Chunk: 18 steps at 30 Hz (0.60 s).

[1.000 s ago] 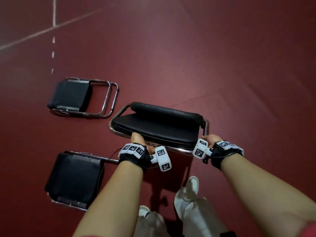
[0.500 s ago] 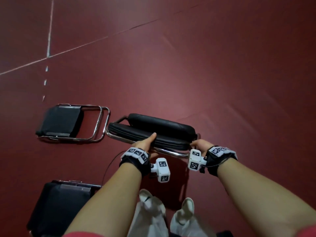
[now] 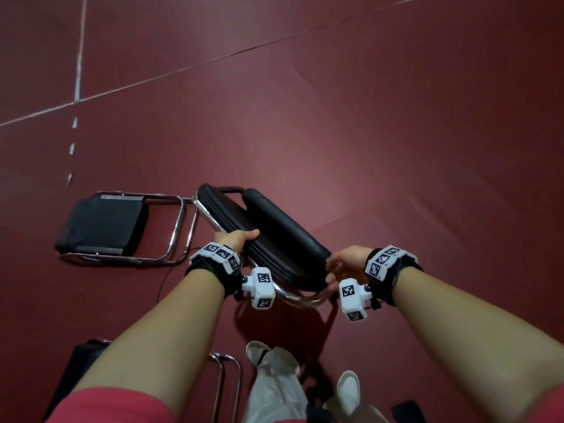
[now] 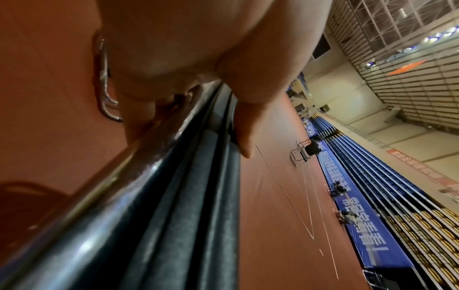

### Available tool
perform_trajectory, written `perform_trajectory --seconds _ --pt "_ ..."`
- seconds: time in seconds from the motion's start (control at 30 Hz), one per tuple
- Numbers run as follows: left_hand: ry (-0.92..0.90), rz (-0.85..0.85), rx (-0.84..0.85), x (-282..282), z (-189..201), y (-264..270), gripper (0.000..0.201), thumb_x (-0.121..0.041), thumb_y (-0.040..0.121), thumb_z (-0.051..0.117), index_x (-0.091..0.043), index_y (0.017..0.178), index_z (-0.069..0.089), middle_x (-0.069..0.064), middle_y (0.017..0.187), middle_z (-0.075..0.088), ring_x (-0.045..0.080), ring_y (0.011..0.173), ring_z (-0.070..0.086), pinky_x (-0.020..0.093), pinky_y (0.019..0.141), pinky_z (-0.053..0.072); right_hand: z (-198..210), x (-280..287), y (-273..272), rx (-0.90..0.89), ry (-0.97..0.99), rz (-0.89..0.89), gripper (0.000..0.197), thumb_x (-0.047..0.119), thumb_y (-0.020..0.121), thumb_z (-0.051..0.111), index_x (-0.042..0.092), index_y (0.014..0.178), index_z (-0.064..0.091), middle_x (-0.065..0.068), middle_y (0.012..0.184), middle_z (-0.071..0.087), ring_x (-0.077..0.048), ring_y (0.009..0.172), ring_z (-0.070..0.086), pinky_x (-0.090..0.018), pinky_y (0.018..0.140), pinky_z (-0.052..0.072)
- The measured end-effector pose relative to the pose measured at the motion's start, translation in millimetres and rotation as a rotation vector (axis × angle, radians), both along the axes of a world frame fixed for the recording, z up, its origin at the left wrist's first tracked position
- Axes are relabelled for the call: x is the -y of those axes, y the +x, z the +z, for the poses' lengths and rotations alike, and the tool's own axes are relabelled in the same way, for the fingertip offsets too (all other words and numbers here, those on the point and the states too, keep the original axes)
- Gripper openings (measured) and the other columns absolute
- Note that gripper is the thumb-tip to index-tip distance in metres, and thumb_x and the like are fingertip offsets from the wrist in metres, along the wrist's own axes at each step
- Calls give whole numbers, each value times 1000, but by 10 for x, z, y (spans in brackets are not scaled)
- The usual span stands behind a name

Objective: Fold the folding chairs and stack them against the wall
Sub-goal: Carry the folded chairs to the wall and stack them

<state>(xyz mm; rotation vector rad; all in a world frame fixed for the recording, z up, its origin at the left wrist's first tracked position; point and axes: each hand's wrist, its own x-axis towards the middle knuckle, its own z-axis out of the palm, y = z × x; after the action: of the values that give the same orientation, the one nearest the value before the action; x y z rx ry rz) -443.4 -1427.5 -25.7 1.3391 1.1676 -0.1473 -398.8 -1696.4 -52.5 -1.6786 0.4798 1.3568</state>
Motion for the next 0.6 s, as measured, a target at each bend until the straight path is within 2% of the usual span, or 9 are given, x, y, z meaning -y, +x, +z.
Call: perform_trajectory --seconds 0.07,0.17,0.27,0.4,0.53,0.6 --pt "-12 -49 13 -178 67 87 59 -10 63 89 -4 115 61 19 95 73 33 76 73 50 66 62 26 -308 193 106 -17 -67 21 21 99 51 4 88 58 -13 74 67 -29 65 64 -32 65 52" --pt "17 -105 63 -522 75 269 52 3 63 86 -7 108 61 15 94 74 31 76 73 39 60 60 170 -839 486 297 38 -174 6 14 100 50 10 104 52 -11 83 63 -26 68 63 -34 65 50" --pt "65 -199 77 -786 97 469 52 7 61 86 -8 106 64 11 95 74 28 82 72 37 73 60 315 -1224 729 402 109 -241 13 9 100 48 12 112 51 -12 85 61 -24 64 62 -29 59 49" --pt "165 -311 66 -1130 100 692 51 10 65 83 -9 110 66 9 100 73 26 88 70 34 81 57 459 -1560 963 485 148 -206 34 2 96 51 12 128 49 -11 96 61 -23 65 61 -29 55 46" --pt "234 -457 21 -1518 63 833 59 12 66 80 -13 118 67 7 101 72 25 93 69 29 80 53 550 -1781 1237 657 103 -17 52 7 90 65 17 138 47 -7 113 59 -23 85 60 -35 69 48" --pt "262 -543 17 -1690 41 890 65 11 65 81 -17 122 66 5 105 73 27 101 69 30 88 53 563 -1903 1398 804 47 185 66 7 84 71 18 144 44 -6 128 56 -21 104 59 -32 85 47"
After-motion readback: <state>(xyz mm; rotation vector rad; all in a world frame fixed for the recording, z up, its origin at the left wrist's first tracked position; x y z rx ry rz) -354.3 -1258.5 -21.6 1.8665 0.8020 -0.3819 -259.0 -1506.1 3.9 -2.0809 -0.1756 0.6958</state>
